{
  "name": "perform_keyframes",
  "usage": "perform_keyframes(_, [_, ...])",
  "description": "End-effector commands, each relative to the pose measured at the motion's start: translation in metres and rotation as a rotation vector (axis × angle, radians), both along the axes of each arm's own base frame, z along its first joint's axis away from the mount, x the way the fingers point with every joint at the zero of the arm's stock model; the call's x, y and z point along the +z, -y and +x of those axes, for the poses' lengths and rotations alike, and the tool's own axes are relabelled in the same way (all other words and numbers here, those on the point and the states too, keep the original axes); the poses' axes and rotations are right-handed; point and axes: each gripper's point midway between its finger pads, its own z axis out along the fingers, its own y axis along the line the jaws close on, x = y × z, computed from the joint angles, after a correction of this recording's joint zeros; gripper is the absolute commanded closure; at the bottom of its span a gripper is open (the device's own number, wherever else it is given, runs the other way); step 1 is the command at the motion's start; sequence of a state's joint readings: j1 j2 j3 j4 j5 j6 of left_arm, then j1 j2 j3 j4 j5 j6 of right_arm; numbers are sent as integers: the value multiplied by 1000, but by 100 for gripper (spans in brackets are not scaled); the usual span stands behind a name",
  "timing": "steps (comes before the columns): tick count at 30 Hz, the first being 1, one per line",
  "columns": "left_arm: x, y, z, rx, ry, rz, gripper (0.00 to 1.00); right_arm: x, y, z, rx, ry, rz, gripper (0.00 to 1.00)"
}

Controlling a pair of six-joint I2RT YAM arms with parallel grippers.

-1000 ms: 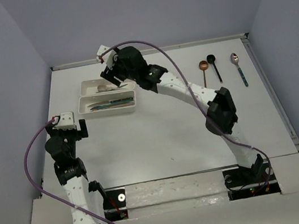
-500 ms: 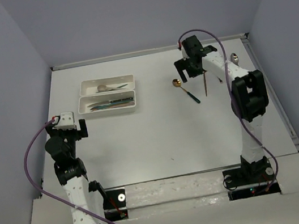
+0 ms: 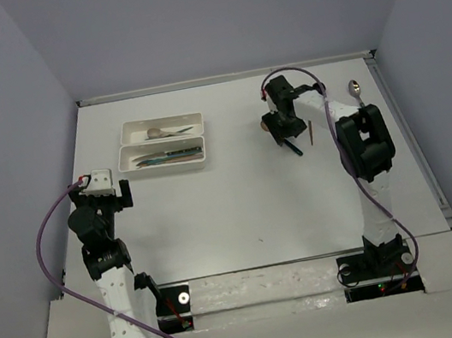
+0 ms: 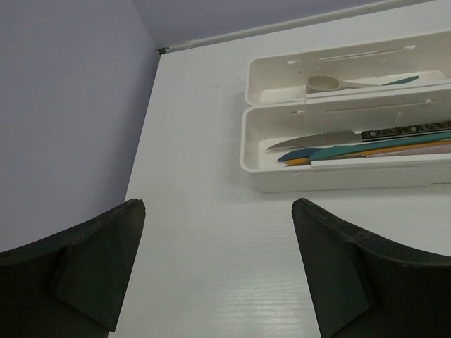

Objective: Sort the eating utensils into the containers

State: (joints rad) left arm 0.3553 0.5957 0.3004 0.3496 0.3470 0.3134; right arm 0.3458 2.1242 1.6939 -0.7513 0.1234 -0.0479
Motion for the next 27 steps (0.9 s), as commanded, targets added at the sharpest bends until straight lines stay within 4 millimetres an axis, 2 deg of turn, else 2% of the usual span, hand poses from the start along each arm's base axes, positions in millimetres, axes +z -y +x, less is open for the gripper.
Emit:
perform_keyframes(1, [10, -1, -1, 0, 52, 31, 1, -27, 11, -2, -27, -33, -44, 38])
perform_keyframes(5, [10, -1, -1, 0, 52, 31, 1, -35, 11, -5, -17, -50, -45, 46])
perform_keyframes(6, [10, -1, -1, 0, 53, 32, 1, -36, 10, -5, -16, -53, -43, 60])
perform_keyframes(7, [10, -1, -1, 0, 53, 32, 1, -35, 9, -4, -15, -49, -39, 70])
perform_keyframes(9, [10, -1, -1, 2, 52, 31, 1, -32, 6, -2, -7, -41, -23, 95])
perform_keyframes(10, [10, -1, -1, 2, 52, 31, 1, -28, 5, 0, -7, -32, -20, 100])
perform_keyframes(11, [10, -1, -1, 2, 52, 33, 1, -24, 1, 1, -2, -20, -17, 100])
perform_keyframes(12, [9, -1, -1, 0, 50, 32, 1, -18, 5, 5, -13, 4, -37, 100])
perform_keyframes(15, [9, -1, 0, -1, 49, 32, 1, 7, -13, 15, 41, 88, -81, 100])
perform_keyframes(19, [9, -1, 0, -1, 50, 35, 1, 89, -76, 40, 162, 439, -157, 100])
perform_keyframes(20, [9, -1, 0, -1, 50, 34, 1, 135, -97, 56, 184, 623, -128, 100])
perform_keyframes(21, [9, -1, 0, 0, 50, 35, 1, 156, -126, 52, 228, 720, -115, 100])
perform_keyframes(22, [8, -1, -1, 0, 49, 33, 1, 178, -144, 54, 254, 810, -81, 100])
perform_keyframes(23, [9, -1, -1, 0, 50, 34, 1, 216, -169, 61, 263, 968, 6, 100])
perform_keyframes(24, [8, -2, -1, 3, 50, 35, 1, 229, -188, 60, 327, 1028, 15, 100])
perform_keyframes(25, [10, -2, -1, 3, 53, 35, 1, 249, -218, 56, 394, 1091, 90, 100])
perform_keyframes(27, [9, -2, -1, 6, 52, 36, 1, 239, -254, 70, 455, 1116, 151, 100])
